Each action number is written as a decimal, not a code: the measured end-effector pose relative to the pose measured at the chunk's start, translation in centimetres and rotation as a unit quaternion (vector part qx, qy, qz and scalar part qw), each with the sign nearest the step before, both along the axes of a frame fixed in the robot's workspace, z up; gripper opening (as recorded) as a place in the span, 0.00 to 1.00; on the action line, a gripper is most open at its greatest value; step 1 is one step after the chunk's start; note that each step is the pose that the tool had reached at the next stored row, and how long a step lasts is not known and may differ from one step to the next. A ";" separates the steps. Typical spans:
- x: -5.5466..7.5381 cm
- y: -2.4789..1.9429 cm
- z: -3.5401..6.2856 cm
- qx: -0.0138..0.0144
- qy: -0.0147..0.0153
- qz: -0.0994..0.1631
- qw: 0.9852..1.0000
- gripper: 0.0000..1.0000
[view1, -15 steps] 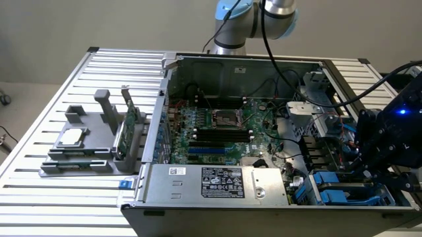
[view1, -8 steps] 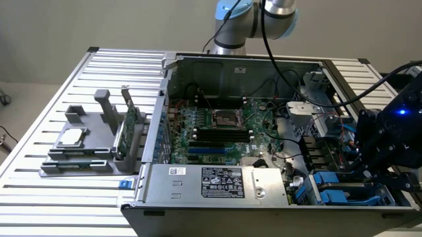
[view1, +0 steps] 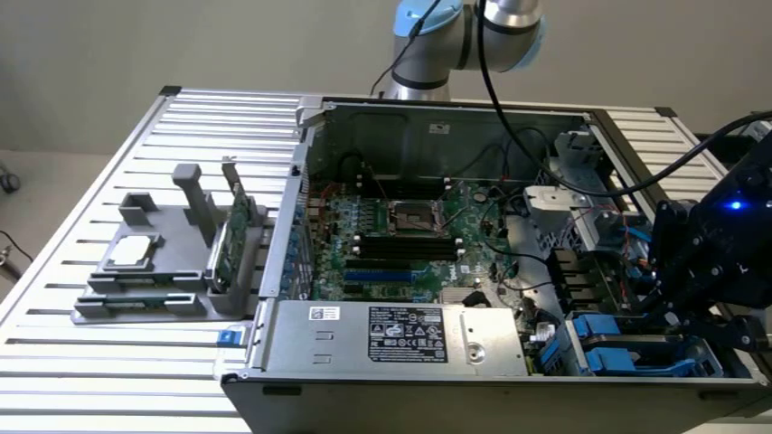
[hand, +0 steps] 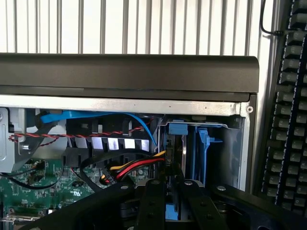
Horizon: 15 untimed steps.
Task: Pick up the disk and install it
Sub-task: 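Insert the first disk wire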
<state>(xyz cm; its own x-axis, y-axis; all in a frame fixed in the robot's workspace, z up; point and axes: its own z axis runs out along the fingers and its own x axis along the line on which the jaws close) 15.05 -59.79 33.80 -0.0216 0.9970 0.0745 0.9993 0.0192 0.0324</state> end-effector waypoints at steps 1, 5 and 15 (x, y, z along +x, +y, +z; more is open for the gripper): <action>0.0 0.00 0.00 0.000 0.000 0.000 1.000 0.17; 0.0 0.00 0.01 0.000 0.000 0.000 1.000 0.17; 0.0 0.05 0.04 0.000 0.000 0.000 1.000 0.17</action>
<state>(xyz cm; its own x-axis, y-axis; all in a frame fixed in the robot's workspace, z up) 15.05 -59.74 33.84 -0.0216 0.9970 0.0746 0.9993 0.0192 0.0324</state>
